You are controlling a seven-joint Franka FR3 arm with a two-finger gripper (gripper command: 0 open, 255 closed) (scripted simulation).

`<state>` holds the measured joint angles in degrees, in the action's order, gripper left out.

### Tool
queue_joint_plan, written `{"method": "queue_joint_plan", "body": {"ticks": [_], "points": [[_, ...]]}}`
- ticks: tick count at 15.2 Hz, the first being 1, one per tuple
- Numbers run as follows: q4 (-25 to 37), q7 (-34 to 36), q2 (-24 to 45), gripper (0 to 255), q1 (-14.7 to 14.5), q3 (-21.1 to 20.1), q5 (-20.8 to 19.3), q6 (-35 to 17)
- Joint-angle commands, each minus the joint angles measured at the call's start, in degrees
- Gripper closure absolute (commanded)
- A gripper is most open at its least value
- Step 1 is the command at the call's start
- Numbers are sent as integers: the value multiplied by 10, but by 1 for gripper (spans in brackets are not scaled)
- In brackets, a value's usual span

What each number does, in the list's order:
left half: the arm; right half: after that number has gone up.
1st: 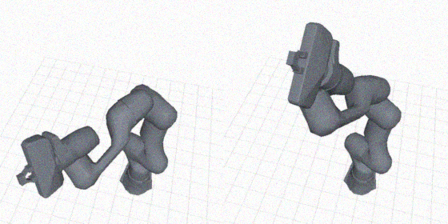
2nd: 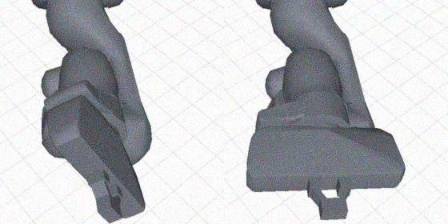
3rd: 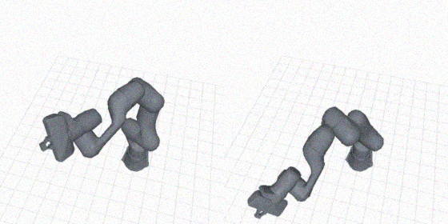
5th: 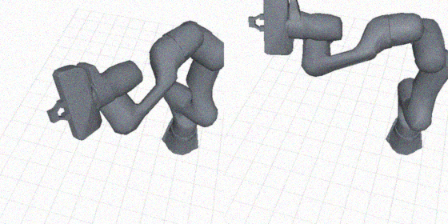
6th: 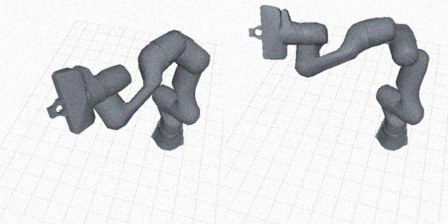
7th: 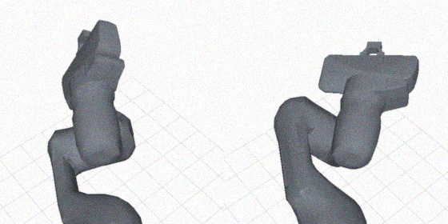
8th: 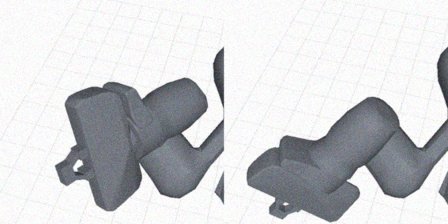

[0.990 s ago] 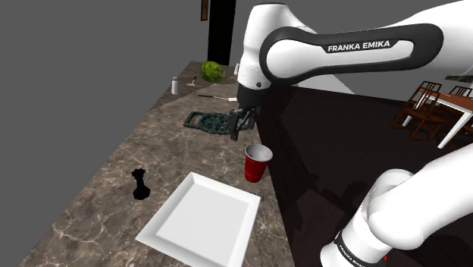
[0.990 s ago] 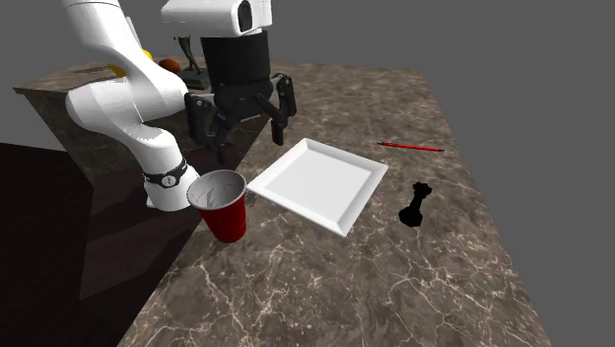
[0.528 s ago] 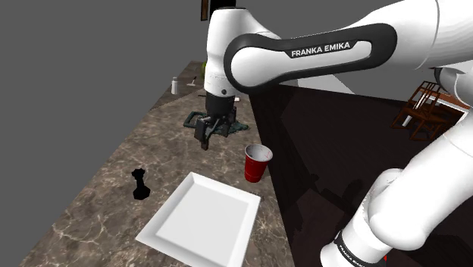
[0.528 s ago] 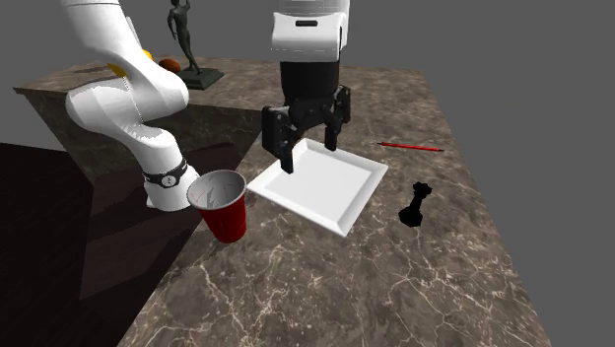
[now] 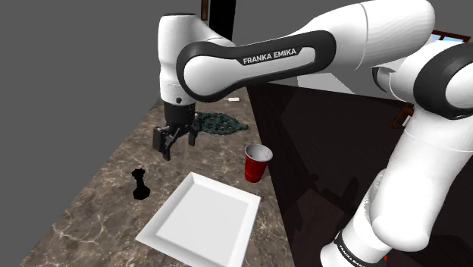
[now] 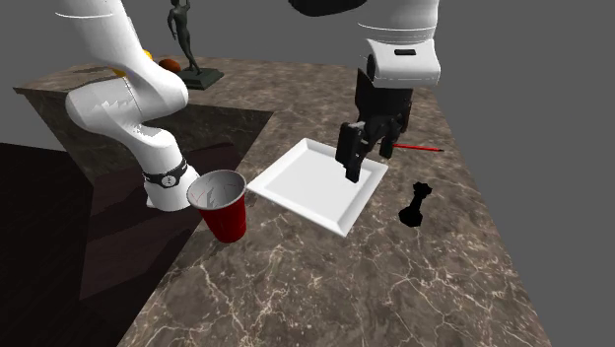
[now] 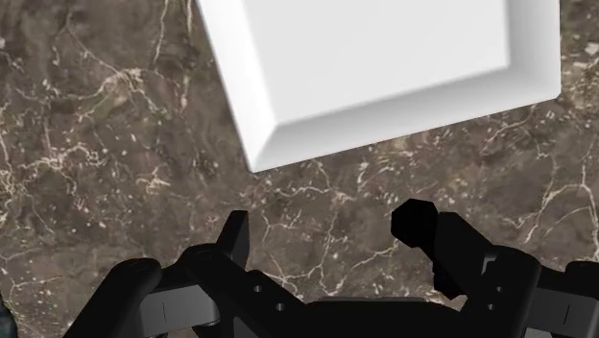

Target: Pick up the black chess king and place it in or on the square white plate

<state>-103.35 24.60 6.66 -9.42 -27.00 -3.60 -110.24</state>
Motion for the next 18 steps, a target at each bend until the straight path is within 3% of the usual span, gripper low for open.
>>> {"method": "queue_joint_plan", "body": {"ticks": [1, 7, 18], "points": [[47, 29, 46, 0, -19, -9, -19, 8], [207, 81, 187, 0, -84, -13, -74, 45], [164, 86, 197, 0, -83, -8, -80, -7]]}}
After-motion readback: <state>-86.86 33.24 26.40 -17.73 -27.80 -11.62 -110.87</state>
